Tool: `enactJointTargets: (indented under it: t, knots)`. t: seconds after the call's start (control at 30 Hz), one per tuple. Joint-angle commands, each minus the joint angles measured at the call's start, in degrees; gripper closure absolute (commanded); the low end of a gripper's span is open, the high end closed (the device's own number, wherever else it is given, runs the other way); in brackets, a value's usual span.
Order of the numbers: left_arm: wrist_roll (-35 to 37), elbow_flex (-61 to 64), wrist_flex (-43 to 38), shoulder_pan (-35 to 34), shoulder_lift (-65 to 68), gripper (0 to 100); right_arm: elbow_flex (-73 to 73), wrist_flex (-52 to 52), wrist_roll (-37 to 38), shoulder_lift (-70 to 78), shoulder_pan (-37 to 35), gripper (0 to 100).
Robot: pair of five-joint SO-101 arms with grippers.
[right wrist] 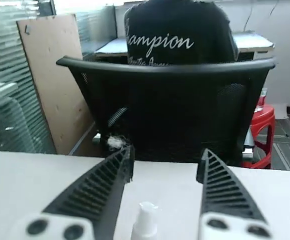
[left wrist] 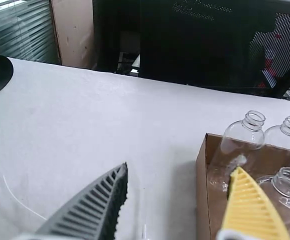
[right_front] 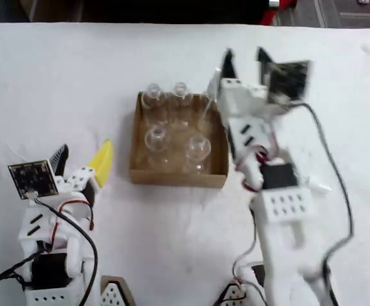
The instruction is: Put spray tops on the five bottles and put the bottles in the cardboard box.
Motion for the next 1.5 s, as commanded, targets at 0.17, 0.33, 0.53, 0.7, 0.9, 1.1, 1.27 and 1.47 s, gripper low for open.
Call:
enactJointTargets:
  t: [0.17,0.33,0.53,0.7,0.9,1.1,1.27,1.47]
  knots:
    - [-0.6,0.3,-1.8,0.6,-0.4,70,-1.1,19.0,-12.0,-17.8,23.3,82.2]
    - [-0.6,0.3,-1.8,0.6,-0.4,70,-1.0,22.9,-15.5,-17.1,39.7,82.2]
    - [-0.6,0.3,-1.8,0.6,-0.4,70,-1.0,27.0,-15.4,-5.2,45.2,81.8]
    - [-0.6,0.3,-1.8,0.7,-0.4,70,-1.0,29.6,-16.0,1.5,45.2,81.8]
    - [-0.5,0.3,-1.8,0.7,-0.4,70,-1.0,34.3,-16.0,2.0,44.9,81.8]
    - [-0.5,0.3,-1.8,0.7,-0.4,70,-1.0,37.2,-20.4,2.2,41.6,81.8]
    - [-0.5,0.3,-1.6,0.7,-0.4,70,-1.1,40.2,-24.8,2.2,41.2,81.8]
    - [-0.5,0.3,-1.6,0.7,-0.4,70,-1.0,41.6,-24.8,2.4,42.2,81.7]
